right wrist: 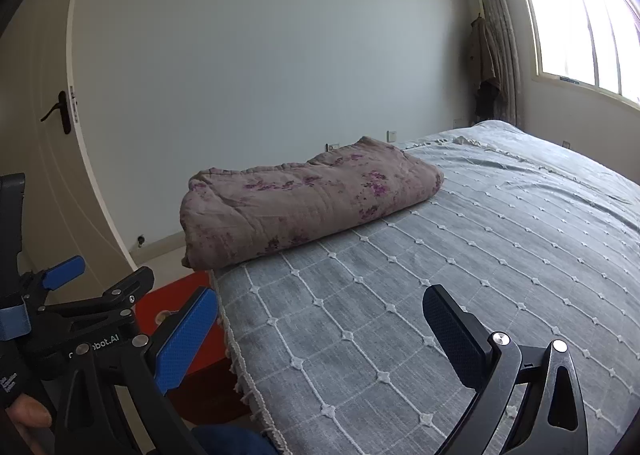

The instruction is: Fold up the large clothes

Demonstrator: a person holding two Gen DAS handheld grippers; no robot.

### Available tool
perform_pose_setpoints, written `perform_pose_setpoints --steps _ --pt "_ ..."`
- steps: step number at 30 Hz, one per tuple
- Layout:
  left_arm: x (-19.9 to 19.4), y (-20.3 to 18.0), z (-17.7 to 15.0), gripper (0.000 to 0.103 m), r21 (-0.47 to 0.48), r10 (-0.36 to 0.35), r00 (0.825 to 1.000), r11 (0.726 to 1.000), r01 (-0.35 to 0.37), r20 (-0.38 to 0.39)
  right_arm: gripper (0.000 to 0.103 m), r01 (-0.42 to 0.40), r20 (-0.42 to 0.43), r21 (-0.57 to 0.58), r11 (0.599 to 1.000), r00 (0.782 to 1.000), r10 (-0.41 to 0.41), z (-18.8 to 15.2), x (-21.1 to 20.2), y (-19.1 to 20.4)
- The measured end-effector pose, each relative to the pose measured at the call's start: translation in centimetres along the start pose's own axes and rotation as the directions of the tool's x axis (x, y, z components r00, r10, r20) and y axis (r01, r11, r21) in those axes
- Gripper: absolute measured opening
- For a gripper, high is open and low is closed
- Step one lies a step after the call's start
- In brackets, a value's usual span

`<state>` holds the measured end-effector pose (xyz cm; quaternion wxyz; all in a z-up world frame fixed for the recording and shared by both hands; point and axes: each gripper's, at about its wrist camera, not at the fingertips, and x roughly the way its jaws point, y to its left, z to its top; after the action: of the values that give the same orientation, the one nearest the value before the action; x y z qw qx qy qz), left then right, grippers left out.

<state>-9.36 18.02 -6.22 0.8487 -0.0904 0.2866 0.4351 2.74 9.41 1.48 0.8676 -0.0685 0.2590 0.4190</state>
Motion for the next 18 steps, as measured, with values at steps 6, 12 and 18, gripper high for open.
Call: perform_pose_setpoints --steps 6,12,18 --pt "-0.10 -0.10 0.01 0.102 0.002 0.004 1.000 1.000 -0.004 0.004 0.103 -0.003 -0.002 -0.003 1.000 1.000 0.003 0.04 0.01 -0.03" --pt "-0.12 0.06 0.10 0.102 -0.002 0.004 1.000 1.000 -0.004 0.008 0.103 0.000 -0.002 -0.005 1.000 1.000 0.000 0.00 -0.10 -0.02" --pt "-0.28 -0.05 0.05 0.102 0.001 0.005 1.000 1.000 -0.005 0.013 0.103 0.001 -0.002 -0.007 1.000 1.000 -0.001 0.01 -0.10 0.02"
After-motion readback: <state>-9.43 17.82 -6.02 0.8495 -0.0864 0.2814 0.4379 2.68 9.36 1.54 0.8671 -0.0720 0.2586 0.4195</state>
